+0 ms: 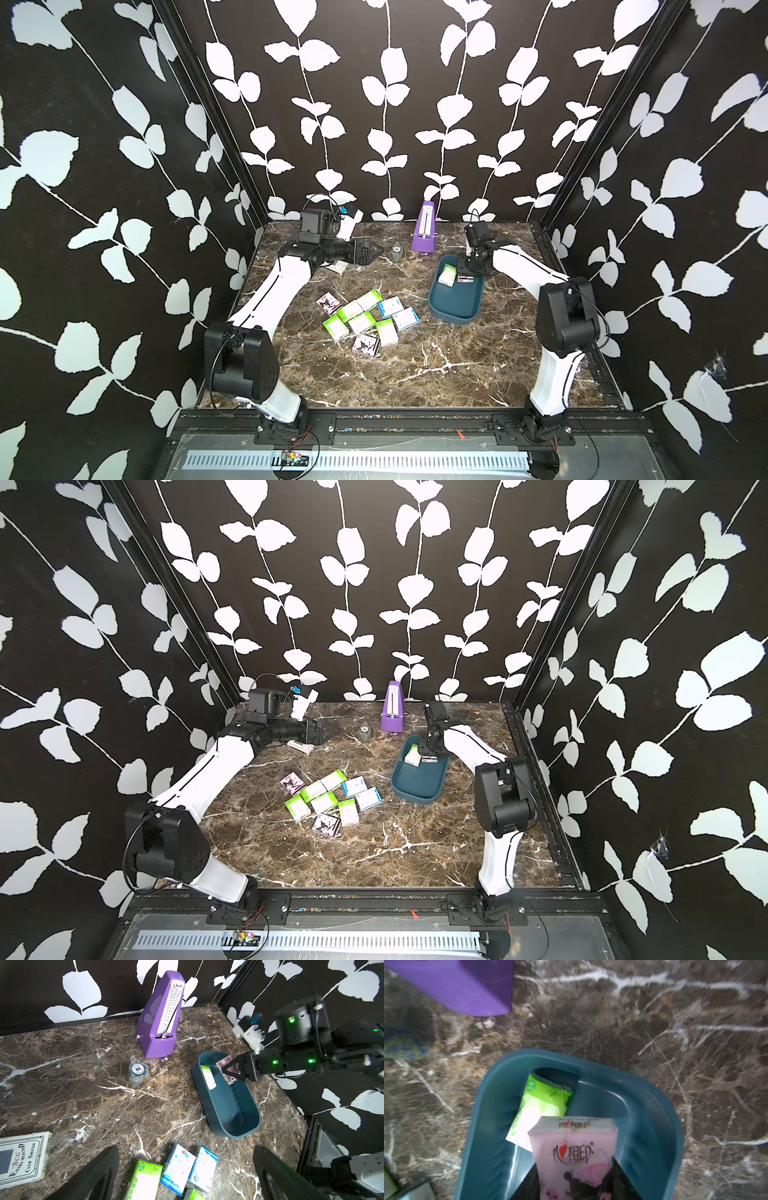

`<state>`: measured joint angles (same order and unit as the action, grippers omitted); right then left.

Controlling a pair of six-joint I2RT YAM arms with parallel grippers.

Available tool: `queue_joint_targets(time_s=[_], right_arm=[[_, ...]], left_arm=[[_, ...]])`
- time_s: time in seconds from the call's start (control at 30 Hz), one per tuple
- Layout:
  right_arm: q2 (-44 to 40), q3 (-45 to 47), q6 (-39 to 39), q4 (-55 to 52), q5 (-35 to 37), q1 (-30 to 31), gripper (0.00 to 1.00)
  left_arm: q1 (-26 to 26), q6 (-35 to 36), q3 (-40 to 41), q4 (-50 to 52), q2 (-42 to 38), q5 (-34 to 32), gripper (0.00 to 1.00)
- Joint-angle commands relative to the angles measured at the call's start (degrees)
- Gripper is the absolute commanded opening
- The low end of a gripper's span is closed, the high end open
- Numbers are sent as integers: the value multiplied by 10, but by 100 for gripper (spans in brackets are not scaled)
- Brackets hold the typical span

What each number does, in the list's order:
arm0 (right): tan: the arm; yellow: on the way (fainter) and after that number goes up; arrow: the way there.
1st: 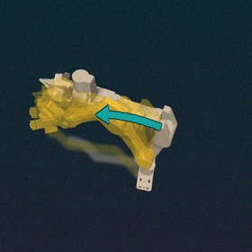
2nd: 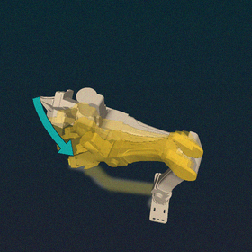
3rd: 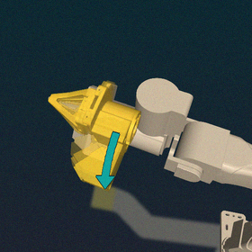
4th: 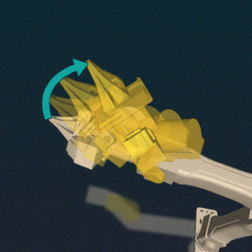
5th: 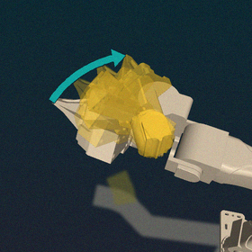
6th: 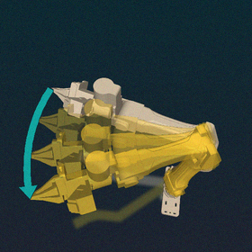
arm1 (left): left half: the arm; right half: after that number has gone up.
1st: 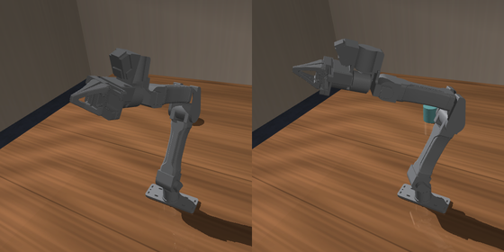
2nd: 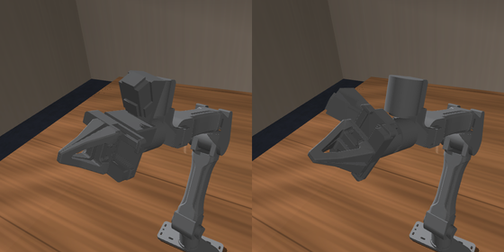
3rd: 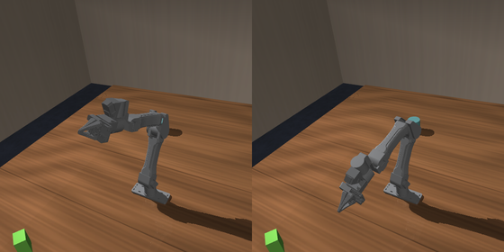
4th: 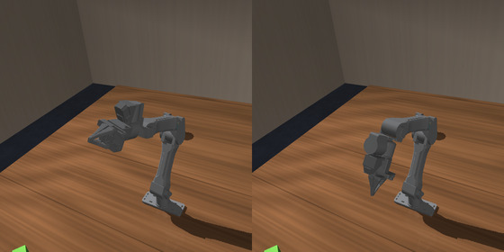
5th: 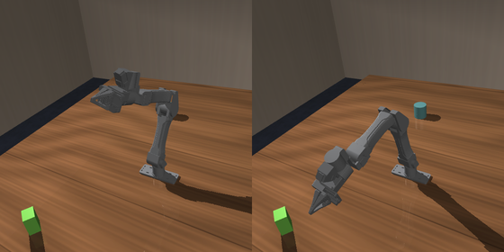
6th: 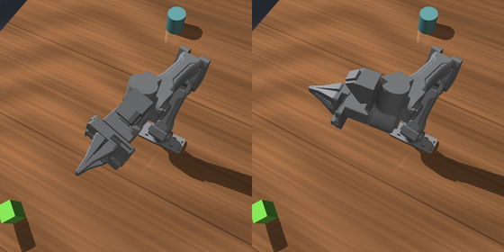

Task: Put the pocket tissues into the storage box
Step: Place the pocket tissues in the storage box.

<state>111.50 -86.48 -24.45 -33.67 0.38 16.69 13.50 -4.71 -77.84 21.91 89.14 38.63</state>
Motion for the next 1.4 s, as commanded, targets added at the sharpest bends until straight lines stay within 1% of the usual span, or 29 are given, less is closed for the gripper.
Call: queue_joint_targets(time_s=[0.0,0.37,0.73,0.93,1.1,1.37], right_arm=[[11,-3,-19,6,12,-5,44],[32,17,-36,26,24,-12,44],[75,-2,-42,47,9,-13,47],[82,1,-45,74,-28,-12,53],[79,2,-47,83,-40,-13,61],[46,16,-49,87,-57,-12,68]], left_arm=[[4,3,-2,-7,-12,3,99],[6,7,-14,-1,-6,4,99],[6,9,-20,2,-4,3,99],[6,13,-19,6,-1,2,99],[6,15,-16,7,-2,0,99],[6,14,-13,7,-2,-2,99]])
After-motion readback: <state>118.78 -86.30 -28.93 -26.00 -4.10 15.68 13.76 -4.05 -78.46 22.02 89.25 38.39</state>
